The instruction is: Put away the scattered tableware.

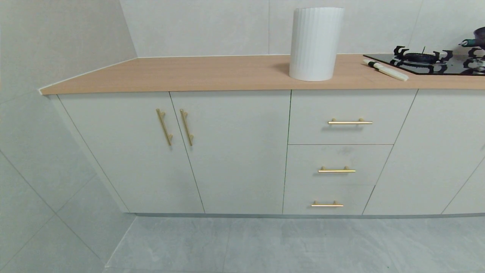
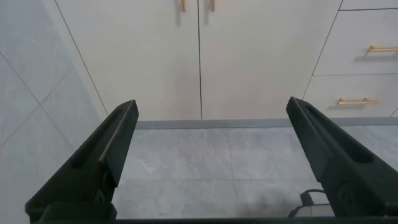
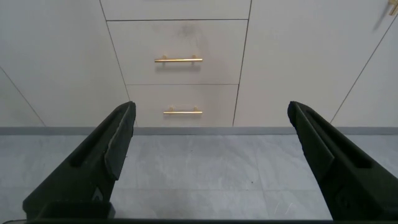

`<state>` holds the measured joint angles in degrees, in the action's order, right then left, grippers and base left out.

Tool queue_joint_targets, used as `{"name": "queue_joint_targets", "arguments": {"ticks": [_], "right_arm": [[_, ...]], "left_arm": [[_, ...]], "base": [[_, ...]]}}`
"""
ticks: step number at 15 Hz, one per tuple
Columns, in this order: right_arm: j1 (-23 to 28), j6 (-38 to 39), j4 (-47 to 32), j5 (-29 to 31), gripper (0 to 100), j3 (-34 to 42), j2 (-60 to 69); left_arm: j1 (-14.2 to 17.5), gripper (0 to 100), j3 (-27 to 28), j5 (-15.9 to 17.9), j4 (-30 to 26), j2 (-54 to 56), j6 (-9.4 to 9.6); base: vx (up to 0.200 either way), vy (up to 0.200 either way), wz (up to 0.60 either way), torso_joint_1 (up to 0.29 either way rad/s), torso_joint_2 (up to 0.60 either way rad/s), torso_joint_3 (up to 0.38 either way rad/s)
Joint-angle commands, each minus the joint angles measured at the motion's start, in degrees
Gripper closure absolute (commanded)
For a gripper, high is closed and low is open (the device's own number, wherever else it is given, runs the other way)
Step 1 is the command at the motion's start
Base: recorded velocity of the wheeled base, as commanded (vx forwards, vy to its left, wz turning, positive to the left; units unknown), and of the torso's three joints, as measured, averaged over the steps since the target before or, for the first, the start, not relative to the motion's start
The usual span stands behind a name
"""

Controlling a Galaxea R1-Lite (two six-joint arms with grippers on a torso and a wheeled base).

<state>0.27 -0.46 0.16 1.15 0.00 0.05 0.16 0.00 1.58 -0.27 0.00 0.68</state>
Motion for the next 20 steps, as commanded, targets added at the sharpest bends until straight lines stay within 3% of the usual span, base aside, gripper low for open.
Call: {"name": "queue_joint_targets", "arguments": {"ticks": [1, 20], "right_arm": [[0.0, 0.02, -0.07, 0.0, 0, 0.0, -0.14], [0.0, 0.02, -0.07, 0.0, 0, -0.09, -0.14]], "left_arm": [[-0.07, 0, 0.0, 0.0, 0.0, 0.0, 0.11], [0.02, 0, 0.0, 0.0, 0.0, 0.0, -0.07]], "base": [[0.2, 0.0, 0.0, -0.002, 0.01, -0.002], [0.2, 0.0, 0.0, 0.002, 0.0, 0.002]]}}
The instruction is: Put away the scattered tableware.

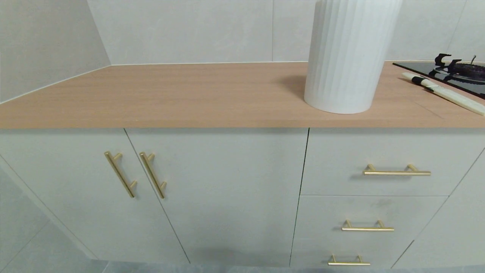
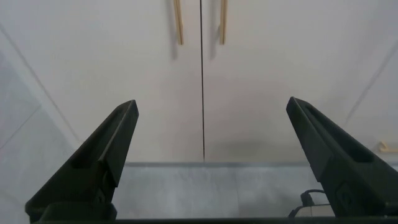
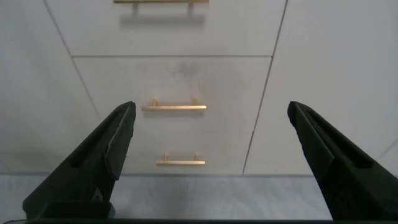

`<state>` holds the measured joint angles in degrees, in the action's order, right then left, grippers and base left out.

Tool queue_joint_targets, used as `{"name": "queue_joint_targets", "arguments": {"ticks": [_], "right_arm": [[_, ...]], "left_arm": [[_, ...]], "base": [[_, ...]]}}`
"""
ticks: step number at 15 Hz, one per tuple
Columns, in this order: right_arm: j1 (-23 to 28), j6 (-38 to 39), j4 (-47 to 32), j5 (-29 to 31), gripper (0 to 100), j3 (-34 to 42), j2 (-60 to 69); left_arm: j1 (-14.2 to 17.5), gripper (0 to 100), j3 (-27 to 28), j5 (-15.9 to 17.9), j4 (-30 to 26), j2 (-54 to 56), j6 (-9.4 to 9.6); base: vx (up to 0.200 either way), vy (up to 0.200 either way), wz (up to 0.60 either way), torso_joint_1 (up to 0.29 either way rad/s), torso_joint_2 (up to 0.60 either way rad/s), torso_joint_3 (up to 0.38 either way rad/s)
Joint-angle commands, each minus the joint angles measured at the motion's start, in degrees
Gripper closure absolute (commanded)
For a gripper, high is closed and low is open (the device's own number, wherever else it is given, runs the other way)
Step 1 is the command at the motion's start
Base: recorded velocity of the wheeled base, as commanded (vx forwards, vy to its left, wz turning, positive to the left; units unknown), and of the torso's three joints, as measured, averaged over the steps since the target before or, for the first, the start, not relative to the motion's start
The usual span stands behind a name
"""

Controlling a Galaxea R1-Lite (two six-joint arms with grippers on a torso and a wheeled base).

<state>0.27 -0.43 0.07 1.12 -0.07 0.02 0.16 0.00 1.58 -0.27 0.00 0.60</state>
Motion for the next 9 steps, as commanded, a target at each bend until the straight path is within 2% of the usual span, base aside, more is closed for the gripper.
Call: {"name": "queue_joint_targets", "arguments": {"ticks": [1, 8, 9], "right_arm": [[0.0, 0.08, 0.01, 0.02, 0, 0.07, -0.11], [0.0, -0.01, 0.1, 0.02, 0, 0.07, -0.11], [0.0, 0.08, 0.1, 0.02, 0, -0.01, -0.11]], "left_arm": [[0.02, 0, 0.0, 0.0, 0.0, 0.0, 0.02], [0.02, 0, 0.0, 0.0, 0.0, 0.0, -0.07], [0.02, 0, 0.0, 0.0, 0.0, 0.0, -0.07]], "base": [[0.2, 0.0, 0.0, 0.002, 0.01, 0.007], [0.0, 0.0, 0.0, 0.0, 0.0, 0.0], [0.0, 0.0, -0.6, 0.007, 0.0, 0.002]]}}
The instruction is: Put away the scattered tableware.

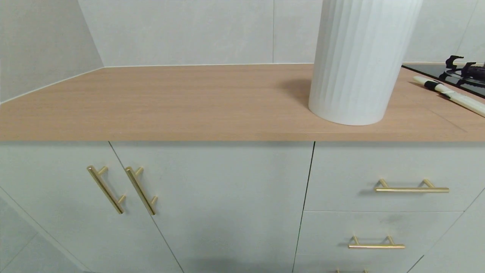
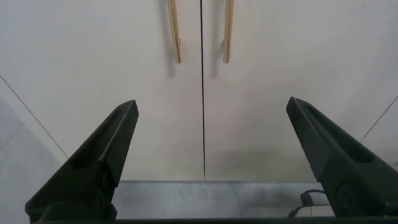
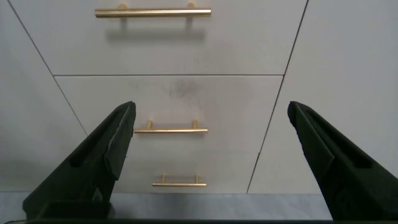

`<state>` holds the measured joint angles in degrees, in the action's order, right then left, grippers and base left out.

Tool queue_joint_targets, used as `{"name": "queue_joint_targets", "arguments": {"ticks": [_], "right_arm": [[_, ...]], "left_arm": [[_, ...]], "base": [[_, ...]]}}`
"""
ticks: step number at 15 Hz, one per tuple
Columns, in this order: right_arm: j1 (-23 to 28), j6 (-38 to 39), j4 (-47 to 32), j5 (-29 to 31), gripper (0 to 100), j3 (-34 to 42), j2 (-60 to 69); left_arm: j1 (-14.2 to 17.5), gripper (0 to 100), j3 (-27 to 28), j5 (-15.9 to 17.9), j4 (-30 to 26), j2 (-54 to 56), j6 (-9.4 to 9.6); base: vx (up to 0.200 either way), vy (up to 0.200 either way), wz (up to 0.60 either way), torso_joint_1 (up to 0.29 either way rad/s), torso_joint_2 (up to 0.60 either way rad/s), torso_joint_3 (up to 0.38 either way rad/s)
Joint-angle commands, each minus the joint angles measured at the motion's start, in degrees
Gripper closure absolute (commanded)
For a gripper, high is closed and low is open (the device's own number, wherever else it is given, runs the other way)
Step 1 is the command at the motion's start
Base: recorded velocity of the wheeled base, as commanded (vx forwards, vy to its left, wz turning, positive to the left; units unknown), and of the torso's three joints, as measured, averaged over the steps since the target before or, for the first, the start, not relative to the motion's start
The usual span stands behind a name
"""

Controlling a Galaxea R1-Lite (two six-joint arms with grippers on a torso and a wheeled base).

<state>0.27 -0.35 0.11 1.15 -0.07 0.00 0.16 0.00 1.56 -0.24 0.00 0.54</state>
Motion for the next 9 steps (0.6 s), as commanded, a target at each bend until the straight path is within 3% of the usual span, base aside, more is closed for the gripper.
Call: {"name": "queue_joint_targets", "arguments": {"ticks": [1, 9], "right_arm": [[0.0, 0.0, 0.07, 0.0, 0, -0.01, -0.09], [0.0, 0.0, -0.02, 0.0, 0, -0.01, -0.09]], "left_arm": [[0.02, 0, 0.0, 0.02, -0.02, 0.0, -0.01], [0.02, 0, 0.0, 0.02, -0.02, 0.0, 0.08]], "base": [[0.0, 0.0, 0.0, 0.0, 0.0, 0.0], [0.0, 0.0, 0.0, 0.0, 0.0, 0.0]]}}
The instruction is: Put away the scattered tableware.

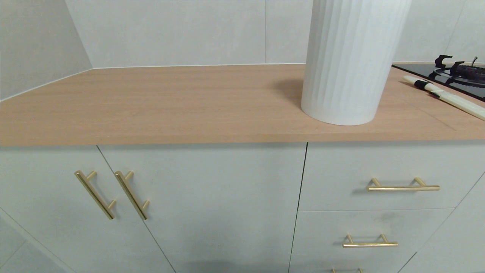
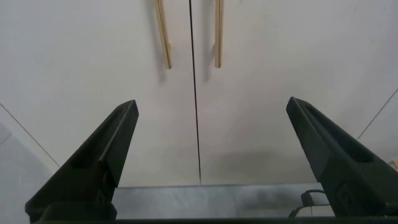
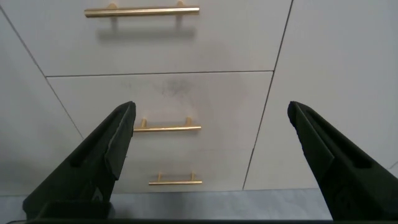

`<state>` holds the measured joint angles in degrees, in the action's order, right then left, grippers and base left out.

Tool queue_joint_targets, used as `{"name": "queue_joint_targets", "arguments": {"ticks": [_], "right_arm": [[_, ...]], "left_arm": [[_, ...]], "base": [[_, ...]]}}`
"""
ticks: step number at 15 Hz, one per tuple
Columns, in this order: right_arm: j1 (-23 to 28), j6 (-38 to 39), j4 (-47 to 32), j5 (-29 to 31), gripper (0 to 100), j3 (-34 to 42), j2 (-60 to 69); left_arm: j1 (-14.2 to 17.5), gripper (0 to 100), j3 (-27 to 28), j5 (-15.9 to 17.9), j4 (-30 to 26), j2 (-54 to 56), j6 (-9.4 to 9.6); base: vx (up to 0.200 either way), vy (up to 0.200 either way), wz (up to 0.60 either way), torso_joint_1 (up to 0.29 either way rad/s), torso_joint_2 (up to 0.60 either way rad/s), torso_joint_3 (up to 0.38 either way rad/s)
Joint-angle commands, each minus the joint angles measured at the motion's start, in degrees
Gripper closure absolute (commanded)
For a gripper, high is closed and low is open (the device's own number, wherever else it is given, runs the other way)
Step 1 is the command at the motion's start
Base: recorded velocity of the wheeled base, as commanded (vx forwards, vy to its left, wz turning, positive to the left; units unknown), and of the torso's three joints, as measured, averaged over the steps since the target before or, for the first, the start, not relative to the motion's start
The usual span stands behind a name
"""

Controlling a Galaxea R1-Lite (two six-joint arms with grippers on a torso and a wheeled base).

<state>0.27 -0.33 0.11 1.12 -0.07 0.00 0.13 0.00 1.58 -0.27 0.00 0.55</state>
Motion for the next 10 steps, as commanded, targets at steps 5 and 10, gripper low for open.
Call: {"name": "queue_joint_targets", "arguments": {"ticks": [5, 10], "right_arm": [[0.0, -0.02, 0.07, 0.02, 0, -0.01, -0.09], [0.0, -0.02, -0.02, 0.02, 0, -0.01, -0.09]], "left_arm": [[0.04, 0, 0.0, 0.09, 0.0, 0.0, 0.33], [0.04, 0, 0.0, 0.09, 0.0, 0.0, 0.24]], "base": [[0.0, -0.08, 0.0, 0.002, 0.0, 0.002], [0.0, -0.2, 0.0, 0.004, 0.0, 0.004]]}}
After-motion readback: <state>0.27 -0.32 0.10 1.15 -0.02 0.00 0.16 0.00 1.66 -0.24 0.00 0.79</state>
